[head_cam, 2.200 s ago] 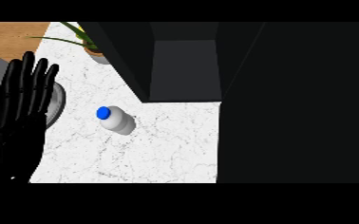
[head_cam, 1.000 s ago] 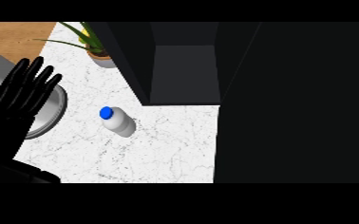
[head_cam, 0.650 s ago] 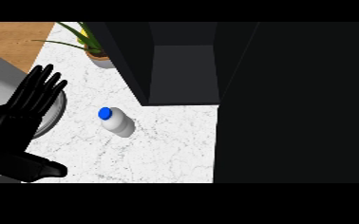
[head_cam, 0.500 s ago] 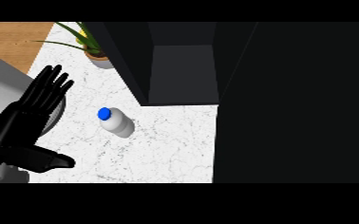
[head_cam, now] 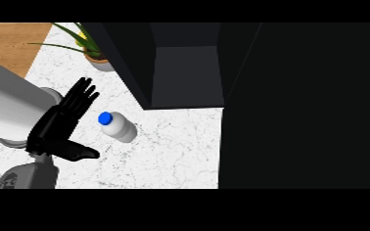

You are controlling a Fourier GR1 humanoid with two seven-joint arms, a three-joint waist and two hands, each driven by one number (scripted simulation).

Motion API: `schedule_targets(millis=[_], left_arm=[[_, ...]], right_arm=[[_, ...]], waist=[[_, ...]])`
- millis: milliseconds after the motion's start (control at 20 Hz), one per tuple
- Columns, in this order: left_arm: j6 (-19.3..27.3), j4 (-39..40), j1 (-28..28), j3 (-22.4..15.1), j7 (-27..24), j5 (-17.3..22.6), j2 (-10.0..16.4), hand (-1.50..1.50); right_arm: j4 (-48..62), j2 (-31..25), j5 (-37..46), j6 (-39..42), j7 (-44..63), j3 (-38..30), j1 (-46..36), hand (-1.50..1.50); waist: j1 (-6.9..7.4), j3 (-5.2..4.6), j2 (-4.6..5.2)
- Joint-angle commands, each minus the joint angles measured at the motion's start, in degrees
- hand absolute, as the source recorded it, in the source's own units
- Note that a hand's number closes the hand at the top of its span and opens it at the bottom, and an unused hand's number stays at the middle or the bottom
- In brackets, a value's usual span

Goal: Pick up the bottled water, place it into the cabinet and close the cabinet

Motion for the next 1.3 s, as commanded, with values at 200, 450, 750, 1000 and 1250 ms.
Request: schedule_targets(millis=[200, 450, 750, 1000, 1250], left_arm=[[-1.36, 22.78, -6.81, 0.62, -14.75, -7.13, -0.48, -1.50], [-3.77, 32.86, -11.91, 0.14, -18.68, -8.67, -0.32, -1.50], [-4.20, 45.28, -13.12, -1.68, -33.39, -14.78, -1.68, -1.50], [-7.80, 52.57, -15.45, -1.27, -39.62, -14.95, -2.42, 1.50], [-2.36, 56.19, -17.73, -2.77, -44.93, -18.71, -3.25, 1.50]], right_arm=[[-6.85, -3.43, 3.60, -0.04, -3.67, 1.60, 6.37, -1.50], [-8.08, -5.11, 4.91, -1.13, -5.85, 4.05, 9.87, -1.50], [-4.81, -7.59, 4.07, -0.75, -10.23, 3.83, 10.26, -1.50], [-5.00, -7.51, 5.73, -3.20, -10.41, 4.83, 9.95, -1.50], [-6.44, -11.16, 3.44, -2.62, -11.61, 2.42, 11.45, -1.50]], waist=[[-0.41, -0.04, 0.11], [-0.68, -0.07, 0.14], [-1.17, -0.14, 0.37], [-1.05, -0.20, 0.51], [-0.91, -0.15, 0.50]])
